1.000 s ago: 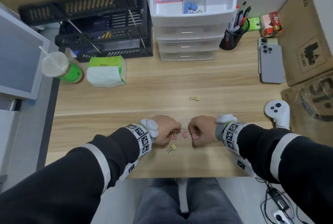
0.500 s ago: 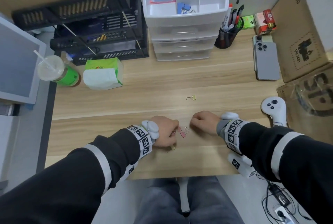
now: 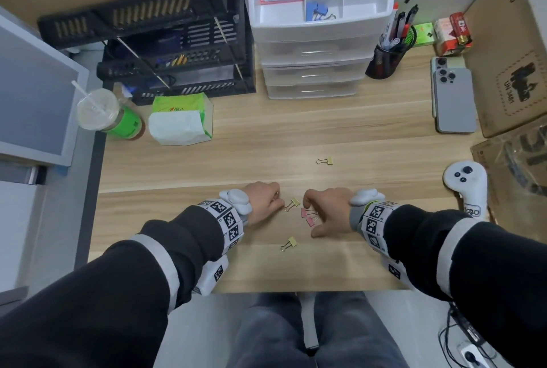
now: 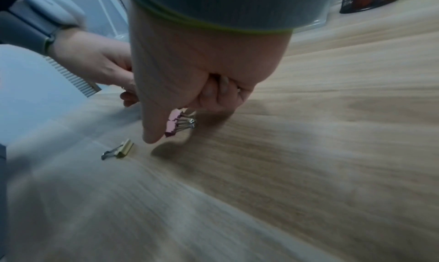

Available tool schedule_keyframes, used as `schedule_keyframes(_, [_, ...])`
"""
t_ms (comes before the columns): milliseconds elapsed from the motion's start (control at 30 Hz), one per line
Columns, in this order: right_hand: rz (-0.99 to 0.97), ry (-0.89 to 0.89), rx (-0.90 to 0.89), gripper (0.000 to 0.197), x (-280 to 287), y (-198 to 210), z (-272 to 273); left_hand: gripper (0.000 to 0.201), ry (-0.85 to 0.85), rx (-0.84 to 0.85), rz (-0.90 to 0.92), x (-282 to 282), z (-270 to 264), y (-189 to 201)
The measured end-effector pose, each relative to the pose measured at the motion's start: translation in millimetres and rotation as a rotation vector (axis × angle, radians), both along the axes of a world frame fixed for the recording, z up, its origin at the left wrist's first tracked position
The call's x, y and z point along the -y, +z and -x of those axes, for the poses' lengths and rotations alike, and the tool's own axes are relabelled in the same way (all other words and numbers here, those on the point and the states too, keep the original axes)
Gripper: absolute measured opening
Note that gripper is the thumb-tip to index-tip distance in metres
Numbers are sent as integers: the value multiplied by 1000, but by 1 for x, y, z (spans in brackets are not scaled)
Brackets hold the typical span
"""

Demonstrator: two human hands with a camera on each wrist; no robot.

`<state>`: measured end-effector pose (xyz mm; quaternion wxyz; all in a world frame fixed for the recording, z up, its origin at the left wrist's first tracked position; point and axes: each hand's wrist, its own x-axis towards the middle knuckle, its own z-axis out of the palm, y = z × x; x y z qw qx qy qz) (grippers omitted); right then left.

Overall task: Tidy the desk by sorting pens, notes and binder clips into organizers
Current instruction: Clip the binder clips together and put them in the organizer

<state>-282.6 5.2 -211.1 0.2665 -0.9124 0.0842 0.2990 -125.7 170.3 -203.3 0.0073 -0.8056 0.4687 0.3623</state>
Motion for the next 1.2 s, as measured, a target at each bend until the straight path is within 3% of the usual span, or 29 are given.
schedule_keyframes(567, [20, -85, 56, 31, -8, -4, 2, 20, -12, -51, 25, 13, 15, -1])
schedule_keyframes(767, [47, -99, 106, 29, -8, -4, 7, 32, -204, -7, 15, 33, 32, 8])
schedule_keyframes(933, [63, -49, 118, 26, -1, -2, 8, 39, -213, 33, -28, 50, 43, 9])
schedule_keyframes(1100, [33, -196, 144, 17, 13, 1, 14, 49, -236, 35, -31, 52, 47, 11])
schedule_keyframes(1200, [37, -188, 101, 30, 23, 1, 22, 50, -274, 5, -43, 54, 51, 12])
